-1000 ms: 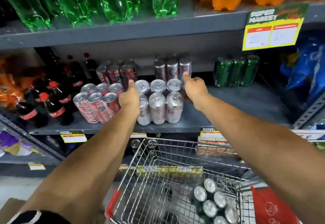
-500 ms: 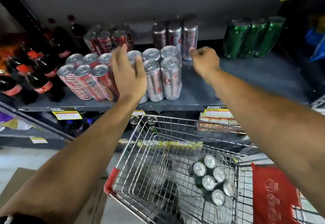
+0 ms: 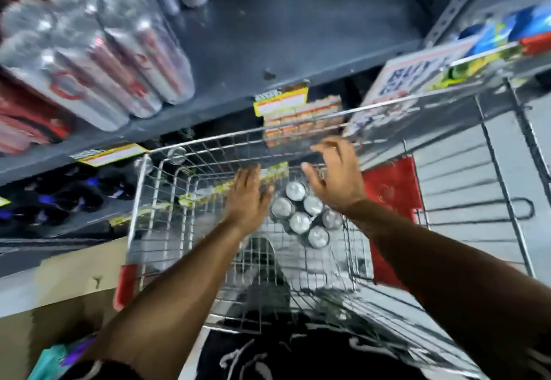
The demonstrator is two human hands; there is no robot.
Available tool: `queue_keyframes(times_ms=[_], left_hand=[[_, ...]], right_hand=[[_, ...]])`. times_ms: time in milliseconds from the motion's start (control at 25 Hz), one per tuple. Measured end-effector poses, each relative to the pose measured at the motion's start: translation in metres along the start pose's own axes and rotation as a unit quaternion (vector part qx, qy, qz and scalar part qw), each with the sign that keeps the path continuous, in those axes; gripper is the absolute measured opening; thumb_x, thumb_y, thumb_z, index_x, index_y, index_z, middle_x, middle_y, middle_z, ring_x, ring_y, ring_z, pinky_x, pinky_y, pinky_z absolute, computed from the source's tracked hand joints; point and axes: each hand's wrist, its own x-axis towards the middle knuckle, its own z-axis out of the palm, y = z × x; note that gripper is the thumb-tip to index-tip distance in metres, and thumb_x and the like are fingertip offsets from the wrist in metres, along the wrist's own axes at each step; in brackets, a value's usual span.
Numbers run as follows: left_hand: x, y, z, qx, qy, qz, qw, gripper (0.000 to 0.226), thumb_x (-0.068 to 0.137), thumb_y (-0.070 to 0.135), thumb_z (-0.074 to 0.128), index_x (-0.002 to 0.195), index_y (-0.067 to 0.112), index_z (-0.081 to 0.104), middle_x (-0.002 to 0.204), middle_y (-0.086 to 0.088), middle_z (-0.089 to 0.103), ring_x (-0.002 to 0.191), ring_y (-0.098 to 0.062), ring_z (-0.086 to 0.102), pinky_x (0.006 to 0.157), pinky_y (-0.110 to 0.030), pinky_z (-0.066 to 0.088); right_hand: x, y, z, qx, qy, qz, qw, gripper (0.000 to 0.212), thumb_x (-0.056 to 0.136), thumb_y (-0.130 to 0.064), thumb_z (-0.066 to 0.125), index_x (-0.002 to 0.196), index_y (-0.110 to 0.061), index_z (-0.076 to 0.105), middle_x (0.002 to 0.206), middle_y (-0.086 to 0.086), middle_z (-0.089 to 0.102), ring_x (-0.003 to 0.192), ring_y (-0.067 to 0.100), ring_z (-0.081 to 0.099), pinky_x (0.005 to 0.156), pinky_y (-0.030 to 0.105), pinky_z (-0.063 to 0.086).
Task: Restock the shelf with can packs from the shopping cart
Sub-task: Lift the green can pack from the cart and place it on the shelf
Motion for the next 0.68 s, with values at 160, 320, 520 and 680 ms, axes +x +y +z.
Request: queue_keyframes(times_ms=[160,320,520,680], left_hand=[[0.021,0.004,0.029,-0.042,-0.066,-0.045,0.996,0.066,0.097,0.045,0.04,0.151,0.014,0.017,0.158,-0.018,0.023,0.142,-0.035,0.028,0.115,-0.046,0.029],[0.042,0.001,0.056,-0.138,-0.133,-0.139,0.971,0.067,0.096,0.043,0.044,0.149,0.008,0.021,0.154,-0.02,0.032,0.136,-0.034,0.039,0.109,-0.038,0.033],[0.051,0.0,0.08,-0.157,-0.171,-0.195,0.953,0.044,0.096,0.043,0.043,0.119,0.005,0.053,0.108,-0.015,0.062,0.096,-0.03,0.057,0.076,-0.034,0.043],[0.059,-0.005,0.084,-0.16,-0.171,-0.198,0.952,0.027,0.097,0.037,0.046,0.085,0.014,0.053,0.071,-0.002,0.053,0.068,-0.022,0.05,0.05,-0.026,0.035]], right_hand=[[-0.054,0.022,0.042,0.029,-0.048,0.151,0.987,0.05,0.084,-0.044,0.05,0.116,-0.005,0.056,0.115,0.022,0.054,0.105,0.034,0.052,0.092,0.041,0.046],[-0.077,0.046,0.066,0.086,-0.027,0.488,0.868,0.057,0.088,-0.031,0.054,0.134,-0.001,0.042,0.134,0.026,0.045,0.124,0.04,0.044,0.103,0.038,0.038],[-0.087,0.068,0.09,0.238,-0.078,0.674,0.695,0.057,0.09,-0.045,0.047,0.126,-0.001,0.049,0.119,0.021,0.06,0.109,0.04,0.06,0.092,0.046,0.05],[-0.089,0.069,0.089,0.246,-0.111,0.681,0.681,0.047,0.092,-0.033,0.048,0.124,0.001,0.054,0.116,0.025,0.062,0.107,0.042,0.061,0.092,0.049,0.051]])
